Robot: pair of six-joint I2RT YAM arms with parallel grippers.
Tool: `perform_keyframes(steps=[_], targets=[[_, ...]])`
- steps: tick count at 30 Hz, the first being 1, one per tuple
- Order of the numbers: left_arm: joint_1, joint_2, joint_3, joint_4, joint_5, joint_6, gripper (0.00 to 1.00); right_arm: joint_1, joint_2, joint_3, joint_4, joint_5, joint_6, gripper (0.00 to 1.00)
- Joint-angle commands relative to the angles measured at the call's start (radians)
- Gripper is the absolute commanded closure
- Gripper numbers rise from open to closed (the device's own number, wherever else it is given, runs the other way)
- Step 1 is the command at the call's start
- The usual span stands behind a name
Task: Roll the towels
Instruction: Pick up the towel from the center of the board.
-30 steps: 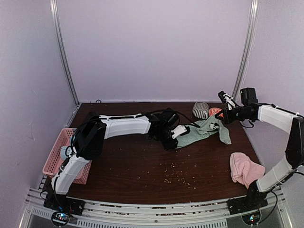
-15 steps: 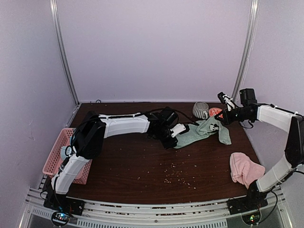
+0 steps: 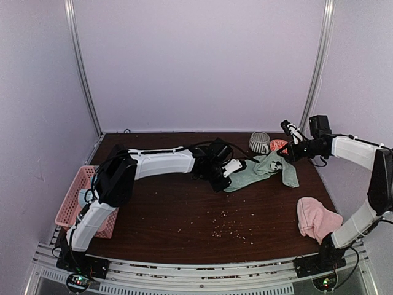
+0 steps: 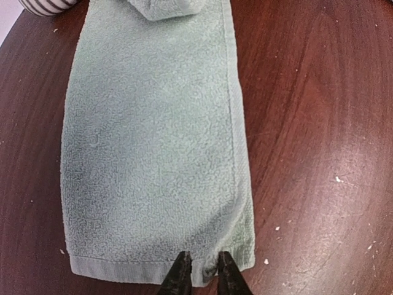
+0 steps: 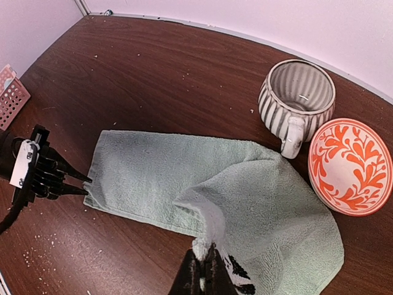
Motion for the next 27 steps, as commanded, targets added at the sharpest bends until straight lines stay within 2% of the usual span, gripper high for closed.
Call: perform_keyframes(steps=[1, 4, 12, 16, 19, 22, 27], targets=[[-0.012, 0.018, 0.026, 0.046, 0.01, 0.039, 0.84, -0.004, 0.008, -0.007, 0.003, -0.014, -0.006, 1.0], [-0.024, 0.019, 0.021, 0.047, 0.016, 0.069, 0.83, -0.004, 0.01, -0.007, 0.002, -0.016, -0.006, 1.0], [-0.028, 0.029, 0.023, 0.055, -0.052, 0.082, 0.92, -0.004, 0.009, -0.008, 0.001, -0.016, -0.006, 1.0], [-0.028, 0.029, 0.016, 0.055, -0.067, 0.088, 0.93, -0.004, 0.011, -0.008, 0.002, -0.016, -0.006, 1.0], [-0.028, 0.031, 0.007, 0.054, -0.094, 0.091, 0.92, -0.004, 0.013, -0.007, 0.0, -0.018, -0.006, 1.0], [-0.028, 0.03, -0.004, 0.054, -0.11, 0.098, 0.86, -0.004, 0.015, -0.006, 0.0, -0.018, -0.006, 1.0], [-0.028, 0.028, -0.014, 0.055, -0.106, 0.107, 0.85, -0.004, 0.018, -0.005, -0.002, -0.019, -0.006, 1.0]])
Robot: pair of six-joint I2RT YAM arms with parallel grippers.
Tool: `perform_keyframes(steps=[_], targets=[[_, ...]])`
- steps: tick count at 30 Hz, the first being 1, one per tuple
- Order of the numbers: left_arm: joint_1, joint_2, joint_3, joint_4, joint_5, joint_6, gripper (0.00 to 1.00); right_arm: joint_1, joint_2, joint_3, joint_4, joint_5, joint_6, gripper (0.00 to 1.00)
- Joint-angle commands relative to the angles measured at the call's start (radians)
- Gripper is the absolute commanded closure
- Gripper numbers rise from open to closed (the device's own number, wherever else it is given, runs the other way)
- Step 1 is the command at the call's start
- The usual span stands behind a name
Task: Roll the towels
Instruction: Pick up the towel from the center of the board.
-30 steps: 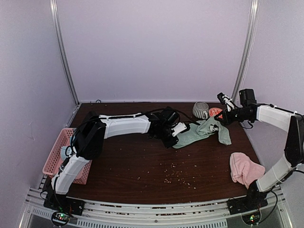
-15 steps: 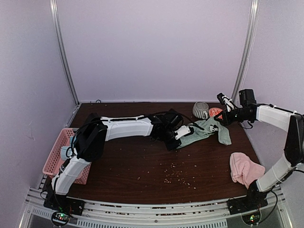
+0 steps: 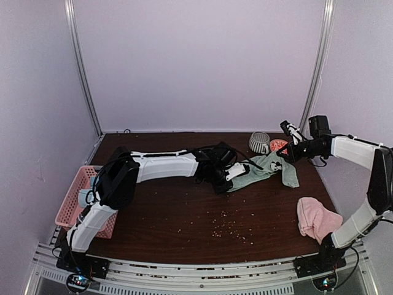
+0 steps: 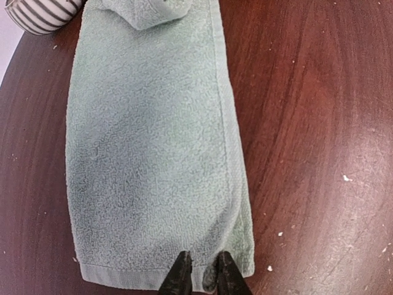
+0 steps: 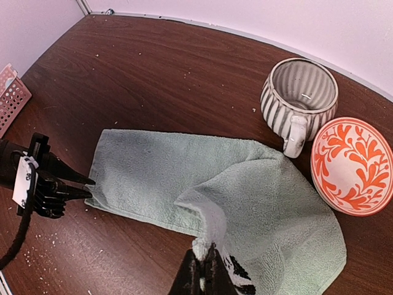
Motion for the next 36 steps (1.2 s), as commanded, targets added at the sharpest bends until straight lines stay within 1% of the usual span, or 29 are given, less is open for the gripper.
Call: perform_keyframes(steps=[1, 5, 8, 11, 13, 15, 18, 20, 23, 27, 30, 33, 36], targets=[[0.002, 0.018, -0.014, 0.034, -0.01, 0.02, 0.86, -0.004, 0.013, -0.005, -0.002, -0.012, -0.007, 1.0], [0.002, 0.022, -0.014, 0.034, 0.011, 0.024, 0.9, -0.004, 0.015, -0.004, -0.001, -0.012, -0.006, 1.0], [0.002, 0.024, -0.017, 0.034, 0.021, 0.028, 1.0, -0.004, 0.019, -0.003, -0.002, -0.014, -0.006, 1.0], [0.002, 0.014, -0.031, 0.037, 0.017, 0.028, 1.0, -0.004, 0.025, -0.001, -0.004, -0.015, -0.004, 1.0], [0.003, -0.003, -0.05, 0.053, -0.013, 0.023, 1.0, -0.004, 0.028, 0.0, -0.005, -0.017, -0.002, 1.0], [0.009, -0.046, -0.078, 0.078, -0.072, 0.012, 1.0, -0.004, 0.031, 0.008, -0.005, -0.013, 0.001, 1.0], [0.05, -0.122, -0.109, 0.095, -0.112, -0.031, 1.0, -0.005, 0.033, 0.055, -0.024, 0.024, 0.01, 1.0], [0.096, -0.195, -0.135, 0.102, -0.104, -0.067, 1.0, -0.012, 0.033, 0.117, -0.057, 0.044, 0.006, 1.0], [0.168, -0.32, -0.169, 0.102, -0.139, -0.093, 1.0, -0.042, 0.032, 0.262, -0.125, 0.058, -0.011, 1.0], [0.226, -0.482, -0.169, 0.08, -0.219, -0.083, 1.0, -0.107, 0.06, 0.538, -0.247, 0.033, -0.008, 1.0], [0.239, -0.583, -0.152, 0.051, -0.241, -0.067, 1.0, -0.127, 0.062, 0.719, -0.331, 0.019, -0.007, 1.0], [0.238, -0.683, -0.154, 0.017, -0.249, -0.08, 1.0, -0.129, 0.006, 0.757, -0.349, -0.002, 0.007, 1.0], [0.238, -0.81, -0.215, 0.003, -0.244, -0.117, 1.0, -0.129, -0.084, 0.713, -0.34, -0.029, 0.016, 1.0]])
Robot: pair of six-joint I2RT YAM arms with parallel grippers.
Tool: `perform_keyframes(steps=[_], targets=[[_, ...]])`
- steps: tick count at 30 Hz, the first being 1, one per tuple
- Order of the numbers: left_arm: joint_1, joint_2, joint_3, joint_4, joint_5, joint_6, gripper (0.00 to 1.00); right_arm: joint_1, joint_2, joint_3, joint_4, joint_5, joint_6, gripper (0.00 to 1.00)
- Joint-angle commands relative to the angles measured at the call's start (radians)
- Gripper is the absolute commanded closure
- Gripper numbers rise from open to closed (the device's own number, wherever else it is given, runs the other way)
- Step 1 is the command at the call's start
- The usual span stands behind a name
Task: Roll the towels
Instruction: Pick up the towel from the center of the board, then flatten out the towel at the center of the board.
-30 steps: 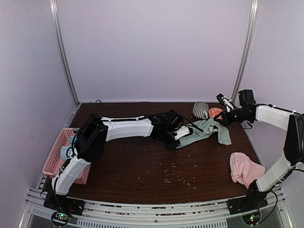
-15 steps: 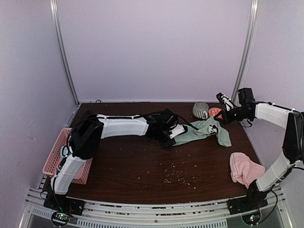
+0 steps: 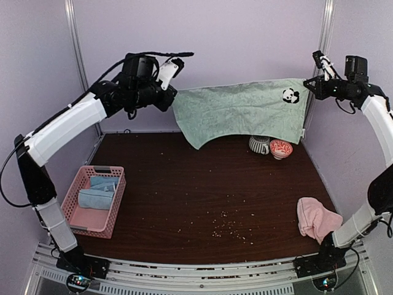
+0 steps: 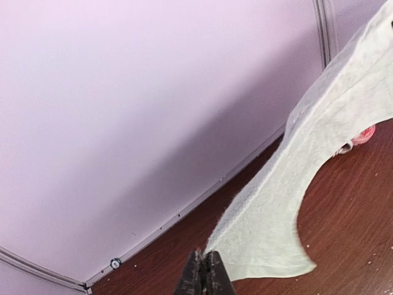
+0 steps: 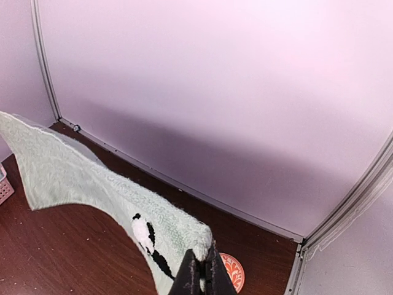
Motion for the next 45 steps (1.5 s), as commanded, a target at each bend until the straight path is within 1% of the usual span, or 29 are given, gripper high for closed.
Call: perform_keyframes(steps=[1, 4, 7, 9, 11, 12, 14, 15, 16, 17, 18, 19, 20, 21, 23, 25, 27, 28, 29, 30, 31, 32, 34, 35, 36, 38, 41, 44, 45], targets=[[-0.025, -0.15, -0.082, -0.042, -0.001, -0.057, 1.0, 0.003, -0.127, -0.055, -0.077, -0.058, 0.008, 1.0], [-0.053, -0.275, -0.203, -0.036, 0.073, -0.064, 1.0, 0.003, -0.249, -0.17, -0.105, -0.114, -0.061, 1.0], [-0.149, -0.393, -0.375, 0.0, 0.087, -0.035, 1.0, 0.005, -0.394, -0.324, -0.157, -0.178, -0.152, 1.0], [-0.218, -0.458, -0.489, 0.024, 0.063, -0.043, 1.0, 0.005, -0.442, -0.406, -0.26, -0.235, -0.232, 1.0], [-0.261, -0.509, -0.58, 0.029, 0.064, -0.106, 1.0, 0.005, -0.479, -0.465, -0.408, -0.294, -0.358, 1.0], [-0.279, -0.534, -0.622, 0.028, 0.072, -0.134, 1.0, 0.005, -0.496, -0.48, -0.492, -0.323, -0.432, 1.0], [-0.323, -0.59, -0.684, 0.029, 0.079, -0.183, 1.0, 0.006, -0.52, -0.473, -0.71, -0.36, -0.647, 1.0], [-0.342, -0.619, -0.705, 0.031, 0.075, -0.206, 1.0, 0.008, -0.534, -0.472, -0.76, -0.36, -0.679, 1.0], [-0.346, -0.648, -0.724, 0.046, 0.064, -0.229, 1.0, 0.009, -0.548, -0.475, -0.766, -0.359, -0.673, 1.0], [-0.347, -0.673, -0.742, 0.062, 0.023, -0.251, 1.0, 0.01, -0.554, -0.485, -0.766, -0.359, -0.674, 1.0], [-0.347, -0.69, -0.758, 0.073, -0.032, -0.266, 1.0, 0.01, -0.551, -0.499, -0.755, -0.359, -0.67, 1.0], [-0.346, -0.688, -0.764, 0.08, -0.087, -0.269, 1.0, 0.01, -0.542, -0.527, -0.703, -0.354, -0.624, 1.0], [-0.331, -0.673, -0.767, 0.09, -0.133, -0.271, 1.0, 0.01, -0.532, -0.561, -0.58, -0.331, -0.506, 1.0], [-0.299, -0.644, -0.765, 0.091, -0.144, -0.273, 1.0, 0.01, -0.517, -0.607, -0.456, -0.3, -0.388, 1.0], [-0.194, -0.555, -0.746, 0.092, -0.079, -0.296, 1.0, 0.01, -0.473, -0.689, -0.245, -0.205, -0.237, 1.0], [-0.081, -0.443, -0.744, 0.122, 0.002, -0.338, 1.0, 0.01, -0.398, -0.748, -0.083, -0.131, -0.164, 1.0], [-0.005, -0.288, -0.722, 0.155, 0.06, -0.354, 1.0, 0.012, -0.27, -0.784, 0.077, -0.068, -0.087, 1.0], [0.017, -0.205, -0.682, 0.153, 0.057, -0.353, 1.0, 0.014, -0.226, -0.782, 0.134, -0.055, -0.059, 0.96], [0.029, -0.109, -0.624, 0.126, 0.036, -0.351, 1.0, 0.018, -0.147, -0.757, 0.169, -0.035, -0.04, 0.87], [0.034, -0.023, -0.542, 0.089, 0.003, -0.347, 1.0, 0.024, -0.035, -0.689, 0.173, -0.006, -0.032, 0.8], [0.036, 0.064, -0.459, 0.044, -0.033, -0.345, 1.0, 0.027, 0.037, -0.626, 0.157, 0.019, -0.019, 0.75], [0.037, 0.129, -0.383, 0.005, -0.063, -0.347, 0.96, 0.028, 0.104, -0.554, 0.134, 0.055, 0.002, 0.73], [0.036, 0.195, -0.274, -0.053, -0.095, -0.363, 0.82, 0.027, 0.182, -0.443, 0.082, 0.103, 0.043, 0.68], [0.036, 0.191, -0.252, -0.06, -0.102, -0.375, 0.74, 0.026, 0.186, -0.418, 0.065, 0.111, 0.05, 0.67], [0.036, 0.177, -0.247, -0.061, -0.105, -0.385, 0.68, 0.026, 0.174, -0.418, 0.07, 0.113, 0.052, 0.65], [0.033, 0.133, -0.279, -0.06, -0.092, -0.402, 0.61, 0.028, 0.117, -0.464, 0.1, 0.094, 0.049, 0.65], [0.029, 0.072, -0.375, -0.06, -0.063, -0.43, 0.59, 0.033, 0.037, -0.56, 0.115, 0.027, 0.013, 0.64], [0.027, 0.02, -0.489, -0.062, 0.012, -0.467, 0.59, 0.055, -0.001, -0.606, 0.022, -0.01, -0.07, 0.67], [0.026, 0.006, -0.523, -0.062, 0.049, -0.476, 0.61, 0.066, -0.01, -0.614, -0.02, -0.015, -0.105, 0.69]])
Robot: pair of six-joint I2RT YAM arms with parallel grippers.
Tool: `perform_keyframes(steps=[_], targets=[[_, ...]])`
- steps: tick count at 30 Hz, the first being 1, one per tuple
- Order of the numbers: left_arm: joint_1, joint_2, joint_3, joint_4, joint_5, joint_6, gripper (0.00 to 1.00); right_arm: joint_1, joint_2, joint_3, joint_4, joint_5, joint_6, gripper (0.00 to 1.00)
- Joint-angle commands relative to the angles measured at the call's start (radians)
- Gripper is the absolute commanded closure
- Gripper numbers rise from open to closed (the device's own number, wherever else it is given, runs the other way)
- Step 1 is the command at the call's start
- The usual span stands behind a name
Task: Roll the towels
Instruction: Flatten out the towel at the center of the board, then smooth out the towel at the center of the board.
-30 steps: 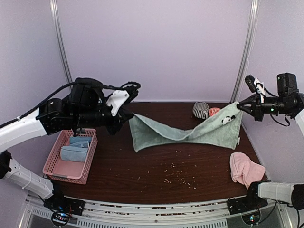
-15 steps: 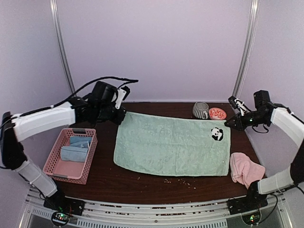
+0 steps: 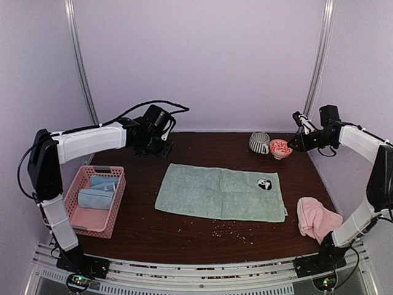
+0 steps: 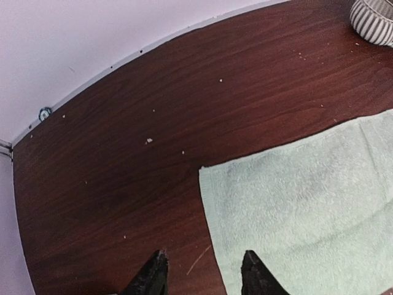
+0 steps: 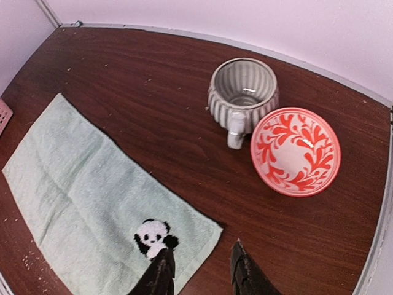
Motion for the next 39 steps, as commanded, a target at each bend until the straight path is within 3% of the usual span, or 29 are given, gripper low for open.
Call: perform_keyframes(steps=[1, 7, 11, 17, 22, 34, 39], targets=[[-0.009, -0.064, -0.149, -0.022, 0.128, -0.071, 0.64, 0.052, -0.043, -0.052, -0.153, -0.05, -0.14, 0.71], [-0.027, -0.099, -0.281, -0.053, 0.235, -0.066, 1.0, 0.191, -0.139, -0.143, -0.368, 0.009, -0.415, 0.77], [-0.028, -0.084, -0.33, -0.063, 0.291, -0.038, 1.0, 0.334, -0.175, -0.22, -0.411, 0.126, -0.526, 0.77], [-0.028, -0.067, -0.351, -0.046, 0.344, -0.028, 1.0, 0.42, -0.137, -0.293, -0.383, 0.181, -0.535, 0.8], [-0.057, -0.035, -0.386, 0.018, 0.43, -0.05, 1.0, 0.441, -0.082, -0.363, -0.297, 0.268, -0.528, 0.84], [-0.077, -0.026, -0.535, 0.056, 0.406, -0.151, 1.0, 0.43, 0.041, -0.46, -0.185, 0.436, -0.588, 0.9], [-0.114, -0.084, -0.614, 0.056, 0.41, -0.213, 1.0, 0.427, 0.059, -0.438, -0.216, 0.456, -0.625, 0.9]])
